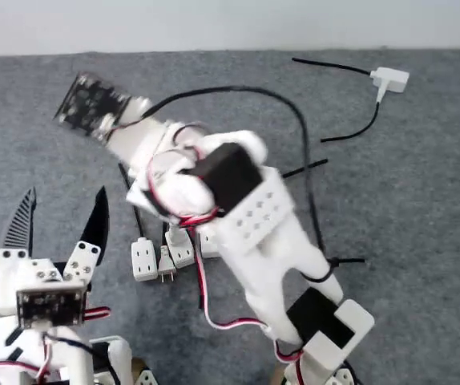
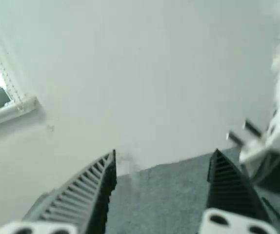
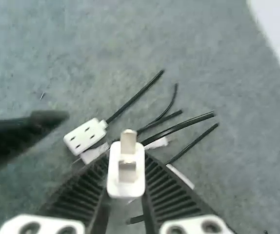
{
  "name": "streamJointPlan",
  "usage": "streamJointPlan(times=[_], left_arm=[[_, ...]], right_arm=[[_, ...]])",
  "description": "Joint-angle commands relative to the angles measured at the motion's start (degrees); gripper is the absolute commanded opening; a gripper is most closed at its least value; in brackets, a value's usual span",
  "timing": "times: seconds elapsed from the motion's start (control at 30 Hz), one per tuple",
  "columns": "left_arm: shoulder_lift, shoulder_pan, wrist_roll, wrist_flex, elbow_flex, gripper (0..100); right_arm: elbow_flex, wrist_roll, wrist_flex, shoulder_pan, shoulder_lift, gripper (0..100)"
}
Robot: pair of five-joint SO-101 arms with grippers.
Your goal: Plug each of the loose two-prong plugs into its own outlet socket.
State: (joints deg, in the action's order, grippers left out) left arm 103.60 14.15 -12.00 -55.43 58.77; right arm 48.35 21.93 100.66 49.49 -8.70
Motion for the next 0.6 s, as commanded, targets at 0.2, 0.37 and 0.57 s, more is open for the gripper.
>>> streamJointPlan(times=[0.2, 0.37, 0.57], left_arm=[[0.62, -8.18, 0.35, 2.64, -9.63, 30], [0.44, -8.35, 0.88, 6.68, -6.37, 30], [0.35, -8.0, 1.76, 7.91, -4.18, 30]], right_arm=[[-2.81, 0.79, 2.24, 2.59, 3.38, 0.8], [-2.9, 0.44, 2.33, 4.09, 3.21, 0.8], [-6.68, 0.79, 2.42, 4.0, 3.82, 0.8]])
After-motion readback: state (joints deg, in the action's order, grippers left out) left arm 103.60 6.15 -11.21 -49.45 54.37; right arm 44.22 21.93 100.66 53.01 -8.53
